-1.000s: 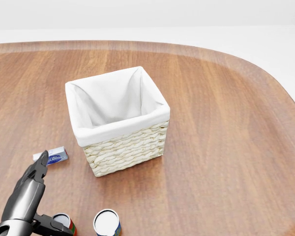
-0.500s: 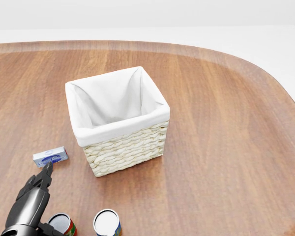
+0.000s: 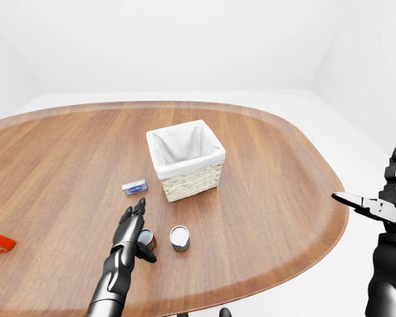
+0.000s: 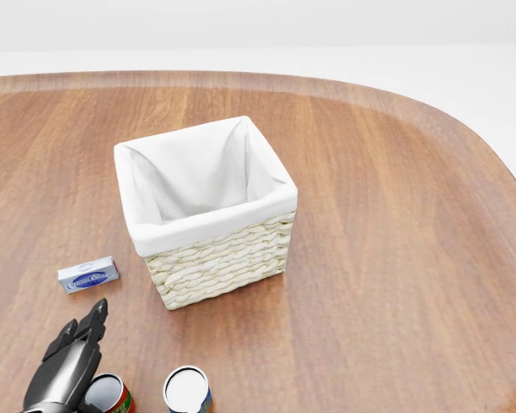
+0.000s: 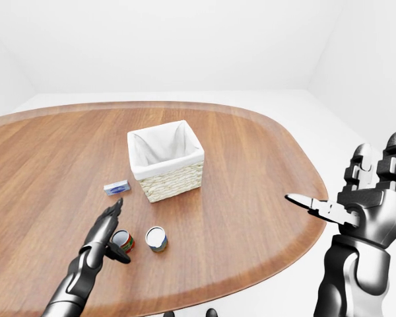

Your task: Pick up the tomato sauce, and put it in the basket.

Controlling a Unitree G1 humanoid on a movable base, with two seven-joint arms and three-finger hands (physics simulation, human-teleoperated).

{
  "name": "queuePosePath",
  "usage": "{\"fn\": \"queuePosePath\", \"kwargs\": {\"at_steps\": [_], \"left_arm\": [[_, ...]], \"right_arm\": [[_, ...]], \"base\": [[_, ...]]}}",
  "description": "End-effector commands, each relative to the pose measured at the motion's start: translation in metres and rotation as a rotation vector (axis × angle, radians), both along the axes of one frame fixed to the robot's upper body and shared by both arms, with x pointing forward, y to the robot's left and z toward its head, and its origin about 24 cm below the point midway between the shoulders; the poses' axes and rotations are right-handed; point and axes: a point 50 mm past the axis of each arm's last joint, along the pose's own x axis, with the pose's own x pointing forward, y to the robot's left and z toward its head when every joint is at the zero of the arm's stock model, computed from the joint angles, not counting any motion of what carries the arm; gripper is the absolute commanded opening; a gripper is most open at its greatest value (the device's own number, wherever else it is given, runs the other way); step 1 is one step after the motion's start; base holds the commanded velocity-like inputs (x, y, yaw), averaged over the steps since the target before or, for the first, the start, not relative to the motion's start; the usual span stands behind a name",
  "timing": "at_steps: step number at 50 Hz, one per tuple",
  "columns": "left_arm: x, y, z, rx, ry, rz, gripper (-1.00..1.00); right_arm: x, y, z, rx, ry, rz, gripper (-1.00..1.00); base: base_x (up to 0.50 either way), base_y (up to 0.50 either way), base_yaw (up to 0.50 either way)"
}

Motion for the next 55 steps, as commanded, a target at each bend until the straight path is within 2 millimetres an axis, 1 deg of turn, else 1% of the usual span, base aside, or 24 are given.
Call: {"fn": "queuePosePath", "kwargs": {"at_steps": [1, 2, 3, 6, 14, 21, 25, 40, 41, 42, 43, 44, 45, 46, 48, 49, 55], "left_arm": [[-0.001, -0.004, -0.006, 0.016, 0.008, -0.019, 1.0], [-0.001, -0.005, -0.006, 0.017, 0.008, -0.022, 1.0], [0.0, -0.005, -0.006, 0.021, 0.006, -0.024, 1.0], [0.0, -0.008, -0.002, 0.017, -0.006, -0.036, 1.0], [-0.003, -0.013, -0.003, 0.008, -0.007, -0.067, 1.0], [-0.006, -0.013, -0.003, 0.017, 0.014, -0.072, 1.0], [-0.006, -0.013, -0.005, 0.024, 0.017, -0.07, 1.0], [-0.005, -0.007, -0.013, 0.047, 0.033, -0.048, 1.0], [-0.005, -0.007, -0.013, 0.047, 0.036, -0.046, 1.0], [-0.005, -0.007, -0.013, 0.048, 0.037, -0.045, 1.0], [-0.005, -0.007, -0.013, 0.049, 0.036, -0.042, 1.0], [-0.005, -0.005, -0.012, 0.05, 0.035, -0.034, 1.0], [-0.005, -0.005, -0.013, 0.051, 0.035, -0.033, 1.0], [-0.004, -0.004, -0.013, 0.054, 0.035, -0.029, 1.0], [-0.004, -0.003, -0.014, 0.056, 0.036, -0.024, 1.0], [-0.003, -0.003, -0.014, 0.059, 0.034, -0.021, 1.0], [-0.002, 0.0, -0.015, 0.064, 0.033, -0.008, 1.0]], "right_arm": [[0.002, -0.001, -0.002, 0.004, 0.011, 0.003, 1.0], [-0.001, 0.0, 0.006, -0.008, -0.023, -0.003, 1.0], [0.0, 0.0, 0.002, -0.002, -0.007, 0.0, 1.0], [-0.003, 0.001, 0.013, -0.019, -0.054, -0.007, 1.0], [-0.004, 0.002, 0.016, -0.024, -0.069, -0.009, 1.0], [-0.004, 0.002, 0.018, -0.028, -0.076, -0.009, 1.0], [-0.003, 0.001, 0.015, -0.023, -0.062, -0.007, 1.0], [-0.003, 0.001, 0.012, -0.02, -0.052, -0.007, 1.0], [-0.001, 0.001, 0.003, -0.007, -0.015, 0.0, 1.0], [-0.002, 0.001, 0.008, -0.014, -0.034, -0.003, 1.0], [-0.001, 0.001, 0.005, -0.01, -0.022, -0.001, 1.0], [-0.002, 0.001, 0.007, -0.012, -0.028, -0.002, 1.0], [0.0, 0.001, 0.002, -0.006, -0.009, 0.001, 1.0], [-0.002, 0.001, 0.008, -0.014, -0.034, -0.003, 1.0], [0.001, 0.001, -0.002, 0.001, 0.007, 0.004, 1.0], [0.002, 0.001, -0.004, 0.003, 0.015, 0.006, 1.0], [0.002, 0.0, -0.006, 0.008, 0.025, 0.008, 1.0]], "base": [[0.0, 0.0, 0.0], [0.0, 0.0, 0.0], [0.0, 0.0, 0.0], [0.0, 0.0, 0.0], [0.0, 0.0, 0.0], [0.0, 0.0, 0.0], [0.0, 0.0, 0.0], [0.0, 0.0, 0.0], [0.0, 0.0, 0.0], [0.0, 0.0, 0.0], [0.0, 0.0, 0.0], [0.0, 0.0, 0.0], [0.0, 0.0, 0.0], [0.0, 0.0, 0.0], [0.0, 0.0, 0.0], [0.0, 0.0, 0.0], [0.0, 0.0, 0.0]]}}
